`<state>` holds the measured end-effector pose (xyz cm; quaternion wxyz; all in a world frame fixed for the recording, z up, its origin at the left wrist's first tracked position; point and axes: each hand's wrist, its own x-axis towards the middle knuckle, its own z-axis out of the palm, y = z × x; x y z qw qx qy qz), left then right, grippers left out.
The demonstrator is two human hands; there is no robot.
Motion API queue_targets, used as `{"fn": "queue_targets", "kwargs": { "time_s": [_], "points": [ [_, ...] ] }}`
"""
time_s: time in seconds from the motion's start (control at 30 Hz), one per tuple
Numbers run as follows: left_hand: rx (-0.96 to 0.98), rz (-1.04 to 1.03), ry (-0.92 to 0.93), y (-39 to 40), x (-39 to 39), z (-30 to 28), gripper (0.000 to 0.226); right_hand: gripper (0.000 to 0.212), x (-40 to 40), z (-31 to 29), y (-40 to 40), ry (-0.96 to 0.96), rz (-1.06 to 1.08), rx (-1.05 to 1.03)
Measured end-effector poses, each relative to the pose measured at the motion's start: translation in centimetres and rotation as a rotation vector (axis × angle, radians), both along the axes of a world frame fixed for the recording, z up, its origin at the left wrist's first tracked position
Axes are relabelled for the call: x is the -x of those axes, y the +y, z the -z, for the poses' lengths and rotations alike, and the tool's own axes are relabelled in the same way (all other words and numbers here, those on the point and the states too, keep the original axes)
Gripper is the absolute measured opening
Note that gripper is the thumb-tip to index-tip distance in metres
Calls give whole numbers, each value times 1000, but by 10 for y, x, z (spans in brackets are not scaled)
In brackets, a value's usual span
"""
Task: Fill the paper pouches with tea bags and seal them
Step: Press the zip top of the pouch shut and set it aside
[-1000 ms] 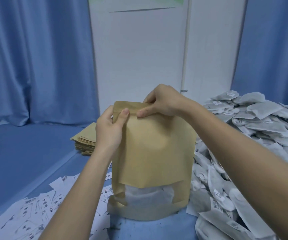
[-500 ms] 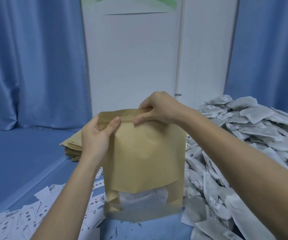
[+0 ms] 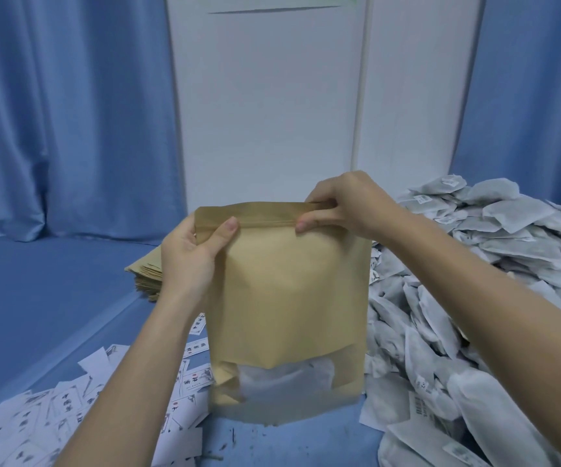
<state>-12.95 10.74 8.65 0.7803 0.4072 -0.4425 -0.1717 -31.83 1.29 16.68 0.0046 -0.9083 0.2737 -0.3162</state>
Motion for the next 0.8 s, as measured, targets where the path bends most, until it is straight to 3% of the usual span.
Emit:
{"fn": "queue_targets", "kwargs": {
  "time_s": [0.17, 0.27, 0.5, 0.67, 0.8],
  "points": [
    [29, 21, 15, 1, 2, -2, 5, 51, 12, -5, -3, 35, -25, -66],
    [56, 34, -2, 1, 4, -6, 4, 43, 13, -8, -1, 40, -21, -33],
    [50, 43, 59, 6, -5, 0, 6, 63, 34, -6, -11, 37, 60, -34],
    [33, 35, 100, 6, -9, -1, 5, 42, 45, -1, -18, -103, -24, -163],
    [-2, 24, 96, 5, -11, 1, 5, 46, 52, 5, -27, -122, 3, -239]
  ]
}}
